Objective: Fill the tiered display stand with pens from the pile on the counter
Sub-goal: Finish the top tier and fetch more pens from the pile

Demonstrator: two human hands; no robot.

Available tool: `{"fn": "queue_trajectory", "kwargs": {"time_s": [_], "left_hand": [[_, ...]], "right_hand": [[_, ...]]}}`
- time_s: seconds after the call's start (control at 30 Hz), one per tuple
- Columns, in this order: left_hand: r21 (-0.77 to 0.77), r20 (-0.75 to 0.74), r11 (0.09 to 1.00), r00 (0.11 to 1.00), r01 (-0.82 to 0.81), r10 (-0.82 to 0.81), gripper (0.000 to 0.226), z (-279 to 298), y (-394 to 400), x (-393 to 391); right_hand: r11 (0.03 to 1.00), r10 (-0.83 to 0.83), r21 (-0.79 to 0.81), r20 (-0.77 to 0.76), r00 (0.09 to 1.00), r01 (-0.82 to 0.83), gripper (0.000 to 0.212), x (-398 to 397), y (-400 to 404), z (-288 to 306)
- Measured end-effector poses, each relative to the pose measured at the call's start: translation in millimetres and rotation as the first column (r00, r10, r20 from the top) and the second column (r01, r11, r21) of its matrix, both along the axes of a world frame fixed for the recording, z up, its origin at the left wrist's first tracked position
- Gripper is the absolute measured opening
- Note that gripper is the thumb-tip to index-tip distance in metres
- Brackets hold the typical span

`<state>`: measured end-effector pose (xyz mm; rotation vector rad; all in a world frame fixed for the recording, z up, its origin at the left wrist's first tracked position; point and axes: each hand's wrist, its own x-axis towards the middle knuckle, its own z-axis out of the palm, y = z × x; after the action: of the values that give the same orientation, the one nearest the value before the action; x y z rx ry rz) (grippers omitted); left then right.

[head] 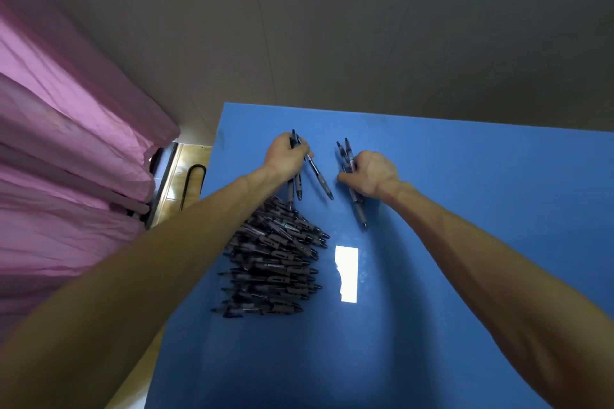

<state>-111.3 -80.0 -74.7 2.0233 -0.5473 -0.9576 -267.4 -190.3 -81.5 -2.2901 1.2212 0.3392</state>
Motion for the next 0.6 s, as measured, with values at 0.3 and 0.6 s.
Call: {"fn": "queue_trajectory", "kwargs": {"time_s": [0.3, 0.6], "left_hand": [[-0.054, 0.003, 0.998, 1.000, 0.013, -0.013, 0.019, 35, 35, -11], [-0.088, 0.176, 0.963, 0.955, 0.255, -0.237, 0.026, 92, 66, -55]], "right_hand": [[0.918, -0.346, 0.269, 0.189, 0.919, 0.291, 0.035, -45, 21, 19], [0.888, -0.457, 0.264, 0.430, 0.779, 0.376, 0.040, -97, 63, 64]]}}
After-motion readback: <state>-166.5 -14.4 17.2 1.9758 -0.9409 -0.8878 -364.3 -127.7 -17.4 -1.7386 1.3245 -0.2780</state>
